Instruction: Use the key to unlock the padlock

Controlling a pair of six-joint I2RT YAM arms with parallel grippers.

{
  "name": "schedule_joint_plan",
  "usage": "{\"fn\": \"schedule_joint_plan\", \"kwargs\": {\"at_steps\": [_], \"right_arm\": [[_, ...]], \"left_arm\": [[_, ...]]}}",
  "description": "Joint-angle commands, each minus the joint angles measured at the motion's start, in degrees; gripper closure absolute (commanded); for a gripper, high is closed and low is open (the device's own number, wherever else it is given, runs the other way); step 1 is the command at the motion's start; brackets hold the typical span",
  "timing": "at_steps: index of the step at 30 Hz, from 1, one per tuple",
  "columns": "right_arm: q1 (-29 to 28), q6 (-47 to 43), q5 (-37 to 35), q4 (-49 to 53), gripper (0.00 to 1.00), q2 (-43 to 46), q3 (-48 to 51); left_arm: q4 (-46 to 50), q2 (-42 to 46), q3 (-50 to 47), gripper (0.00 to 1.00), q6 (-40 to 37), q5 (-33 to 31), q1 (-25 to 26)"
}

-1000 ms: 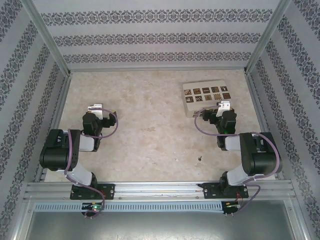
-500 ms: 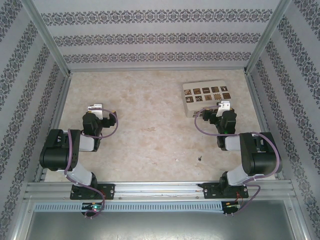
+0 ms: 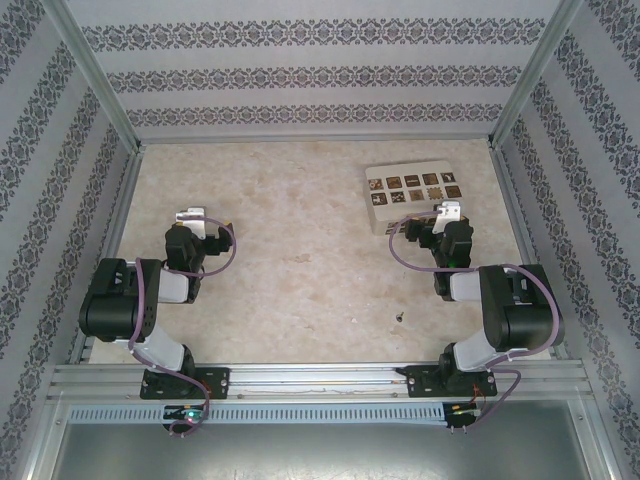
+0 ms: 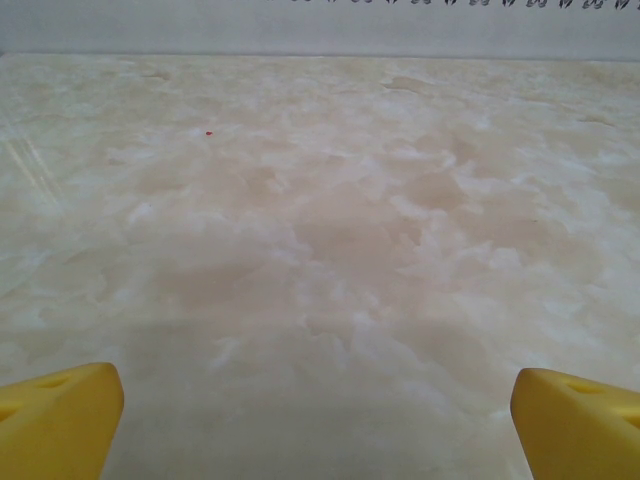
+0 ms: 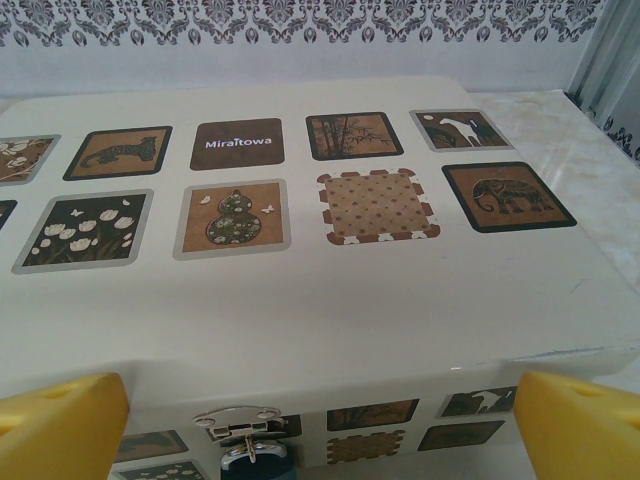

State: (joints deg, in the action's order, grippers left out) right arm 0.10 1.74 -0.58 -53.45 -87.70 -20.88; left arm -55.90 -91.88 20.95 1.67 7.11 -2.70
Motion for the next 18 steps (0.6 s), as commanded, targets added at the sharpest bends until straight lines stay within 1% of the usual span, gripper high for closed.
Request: {"fn": "schedule_joint_plan", "kwargs": {"at_steps": [1,9,13,15,18], "right_arm": [[-0.45,0.8,-1.42,-0.87,0.02,-0.1,-0.65],[-0.45,0.73,-1.42,-1.12,0.02,0.07,-0.47],[-0.45,1.11,-2.67,-1.57,0.01,0.6,0.04],[-0.45,1.63,-3.84,-1.5,0.01,2.8,0.79],[-0.45,2.0,-4.76,1.56,0.02,8.05,2.63]], "left_arm": [[0.98,0.39,1.02,0.01,-1.14,0.71,0.23],[0.29,0.47,0.65,0.01,-0.9,0.65,0.18],[-4.95,1.29,-2.13,0.01,-0.14,-1.05,0.2],[-3.28,4.49,-2.76,0.01,0.21,-2.43,0.2],[4.94,10.32,-1.15,0.01,0.22,-3.25,0.24]]}}
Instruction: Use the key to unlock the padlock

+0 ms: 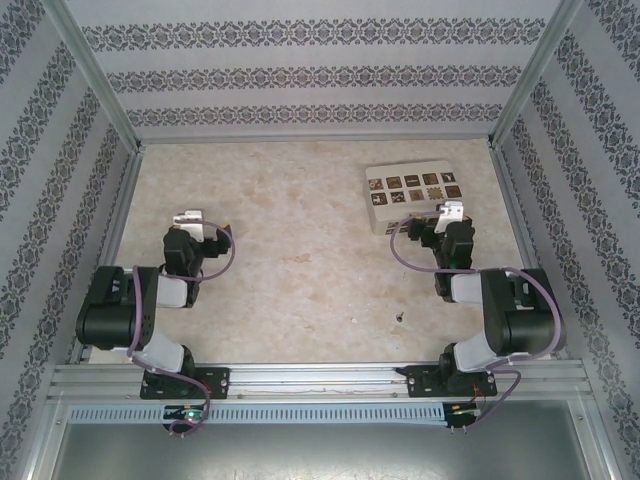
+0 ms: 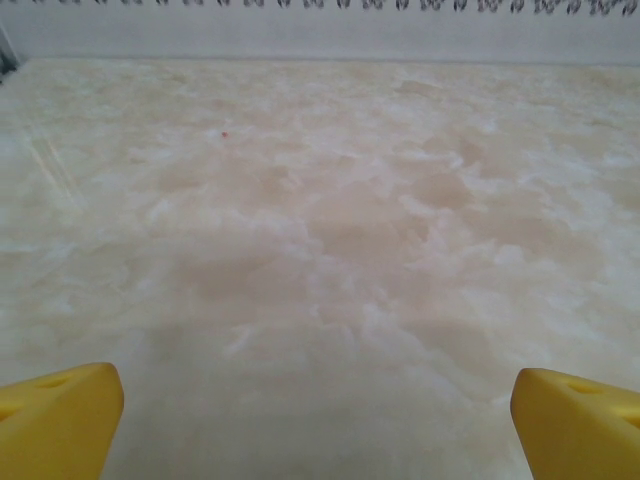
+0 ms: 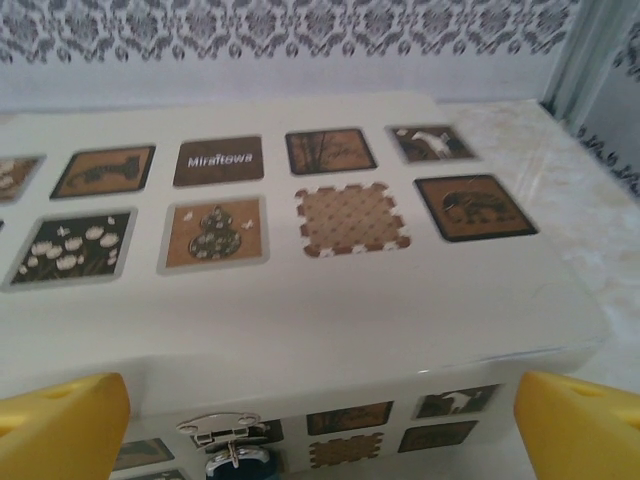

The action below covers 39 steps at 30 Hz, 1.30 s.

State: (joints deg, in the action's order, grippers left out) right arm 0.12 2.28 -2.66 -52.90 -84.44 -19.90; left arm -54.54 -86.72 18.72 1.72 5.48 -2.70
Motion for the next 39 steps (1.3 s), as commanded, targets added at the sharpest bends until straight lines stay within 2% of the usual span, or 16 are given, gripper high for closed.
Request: {"fn": "schedule_joint_plan", "kwargs": {"at_steps": [1,7,9,11,16,19,22,30,39], "right_arm": [[-0.39,1.71,-2.89,2.9,0.02,6.71,1.71],[-0.12,4.29,-5.29,20.7,0.02,19.57,0.55],[0.69,5.72,-4.87,27.68,0.02,23.12,-2.31],[2.6,7.99,-2.27,34.1,0.01,25.01,-4.53],[9.72,15.44,9.93,44.79,0.02,23.66,-11.81],[13.54,19.58,16.97,46.75,0.02,20.11,-15.47],[17.19,23.22,22.41,45.32,0.02,15.32,-18.19],[20.27,23.4,23.42,44.56,0.02,3.61,-25.83],[21.15,23.49,26.88,43.85,0.02,-8.15,-33.43]], "left_arm": [[6.09,6.81,1.71,0.01,0.21,-1.8,0.24],[23.16,17.6,7.45,0.01,5.8,-3.3,0.2],[30.96,20.21,10.96,0.01,10.23,-3.29,0.15],[38.21,21.26,14.78,0.01,14.74,-2.06,0.15],[49.52,18.24,22.77,0.01,22.26,6.95,0.92],[50.62,15.04,24.68,0.01,25.38,9.73,3.36],[49.94,10.73,26.64,0.01,27.85,10.78,8.45],[46.13,-7.05,38.59,0.0,34.06,14.18,23.41],[48.24,-24.89,58.24,0.0,36.17,19.82,32.57]]}}
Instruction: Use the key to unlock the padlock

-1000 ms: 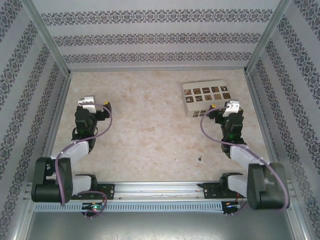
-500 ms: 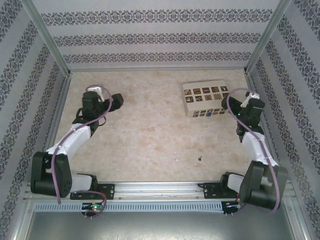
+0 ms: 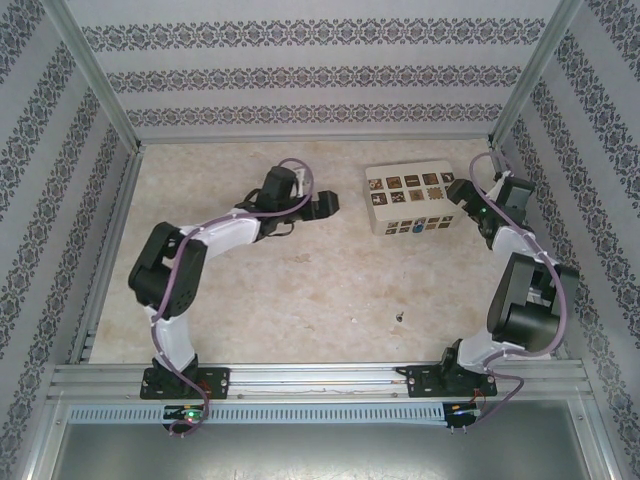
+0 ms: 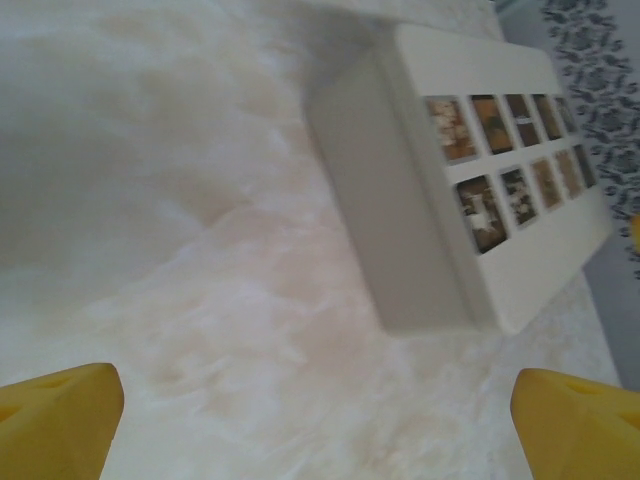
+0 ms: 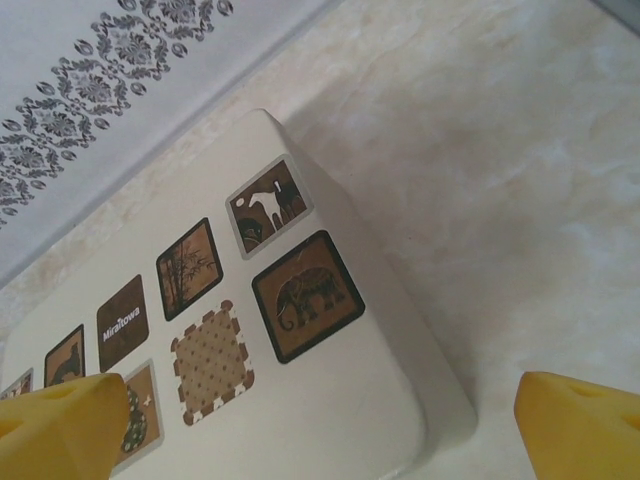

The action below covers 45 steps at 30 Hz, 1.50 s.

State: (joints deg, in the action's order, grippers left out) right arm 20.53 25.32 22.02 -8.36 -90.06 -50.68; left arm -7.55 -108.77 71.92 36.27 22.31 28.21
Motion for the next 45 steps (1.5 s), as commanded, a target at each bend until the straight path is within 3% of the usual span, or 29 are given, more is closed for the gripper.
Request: {"fn": "schedule_joint_plan", "kwargs": {"at_steps": [1,12,22,35,45], "right_arm": [[0.82,0.48,2.51,-0.67,0.02,-3.41,-3.11],[0.78,2.36,9.85,-0.7,0.01,-12.9,-9.26],[-0.57,1.75,14.72,-0.6,0.01,-13.88,-9.12],[-4.19,0.02,20.11,-0.6,0.02,-7.65,-1.29],[-10.01,1.6,19.74,-1.57,0.02,-0.58,4.8]], "left_arm": [[1.99,-4.31,6.84,0.0,1.69,3.58,2.16],[7.59,-17.54,23.1,0.0,4.72,8.84,6.74],[9.05,-24.33,33.24,0.0,6.88,12.23,7.78],[11.05,-21.37,32.15,0.0,4.57,13.77,6.34],[8.13,-14.47,23.04,0.0,4.51,12.86,4.7]]}}
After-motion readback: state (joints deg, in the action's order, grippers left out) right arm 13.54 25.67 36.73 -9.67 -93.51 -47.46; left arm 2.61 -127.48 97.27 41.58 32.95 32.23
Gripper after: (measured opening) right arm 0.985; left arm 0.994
